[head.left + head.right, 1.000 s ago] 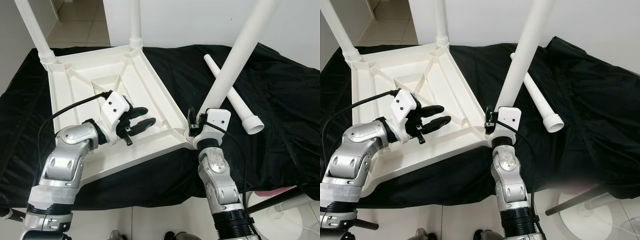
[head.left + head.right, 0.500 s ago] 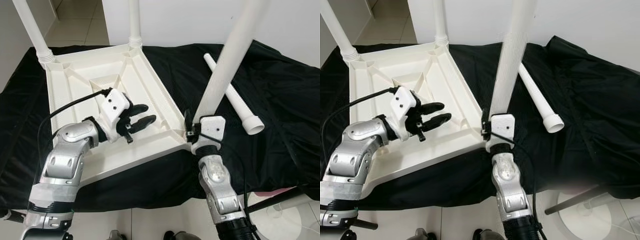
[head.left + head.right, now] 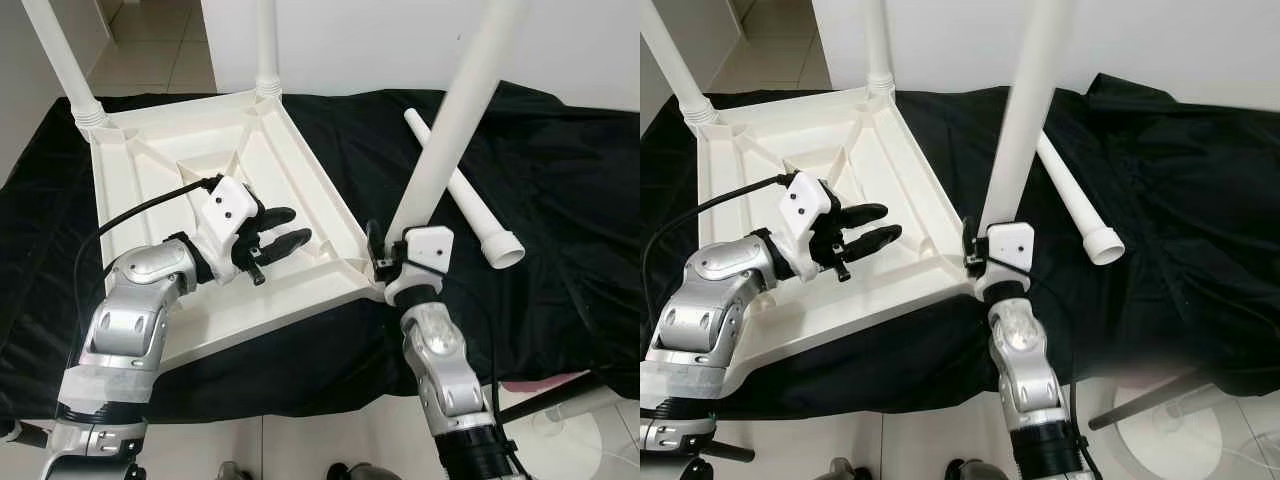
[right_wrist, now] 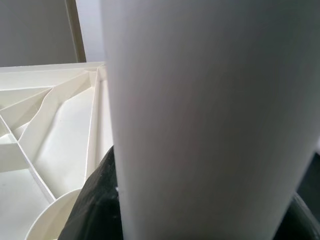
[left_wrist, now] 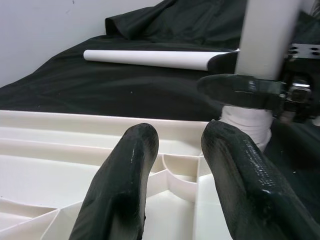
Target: Building children table
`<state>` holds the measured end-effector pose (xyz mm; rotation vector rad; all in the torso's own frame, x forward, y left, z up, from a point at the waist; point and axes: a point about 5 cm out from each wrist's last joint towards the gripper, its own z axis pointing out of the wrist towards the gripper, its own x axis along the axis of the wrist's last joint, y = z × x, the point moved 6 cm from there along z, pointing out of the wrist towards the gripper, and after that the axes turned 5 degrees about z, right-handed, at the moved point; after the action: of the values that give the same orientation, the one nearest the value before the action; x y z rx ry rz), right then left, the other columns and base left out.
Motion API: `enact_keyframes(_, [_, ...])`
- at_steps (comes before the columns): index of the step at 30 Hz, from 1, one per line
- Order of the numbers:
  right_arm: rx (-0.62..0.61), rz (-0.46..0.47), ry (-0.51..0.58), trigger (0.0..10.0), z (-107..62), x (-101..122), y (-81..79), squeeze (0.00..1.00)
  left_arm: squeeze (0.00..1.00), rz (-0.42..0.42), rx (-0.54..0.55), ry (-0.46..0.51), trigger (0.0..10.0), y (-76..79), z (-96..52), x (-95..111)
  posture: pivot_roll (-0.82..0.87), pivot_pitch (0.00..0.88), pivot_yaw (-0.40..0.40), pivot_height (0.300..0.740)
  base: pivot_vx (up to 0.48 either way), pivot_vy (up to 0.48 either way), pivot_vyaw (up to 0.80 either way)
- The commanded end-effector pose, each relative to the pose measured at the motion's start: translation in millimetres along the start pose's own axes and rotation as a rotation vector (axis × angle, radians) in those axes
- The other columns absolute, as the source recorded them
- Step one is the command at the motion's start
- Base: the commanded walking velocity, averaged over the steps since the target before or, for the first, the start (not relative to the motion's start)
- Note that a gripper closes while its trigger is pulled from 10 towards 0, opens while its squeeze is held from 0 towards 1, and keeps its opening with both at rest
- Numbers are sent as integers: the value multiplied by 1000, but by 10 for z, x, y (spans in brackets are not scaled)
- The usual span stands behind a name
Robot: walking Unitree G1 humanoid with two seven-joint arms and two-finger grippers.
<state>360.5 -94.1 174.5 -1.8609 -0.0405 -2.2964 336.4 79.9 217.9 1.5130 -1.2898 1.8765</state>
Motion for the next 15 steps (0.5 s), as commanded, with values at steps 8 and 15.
enact_keyframes(8, [-11, 17, -199, 10000, -81, -465, 96, 0, 0, 2, 135, -11, 10000, -157, -11, -17, -33, 128, -23, 740, 0, 0, 0])
enact_keyframes(15, [-54, 7, -171, 10000, -104, -422, 123, 0, 0, 3, 140, -6, 10000, -161, -8, -14, -35, 125, -28, 740, 0, 0, 0])
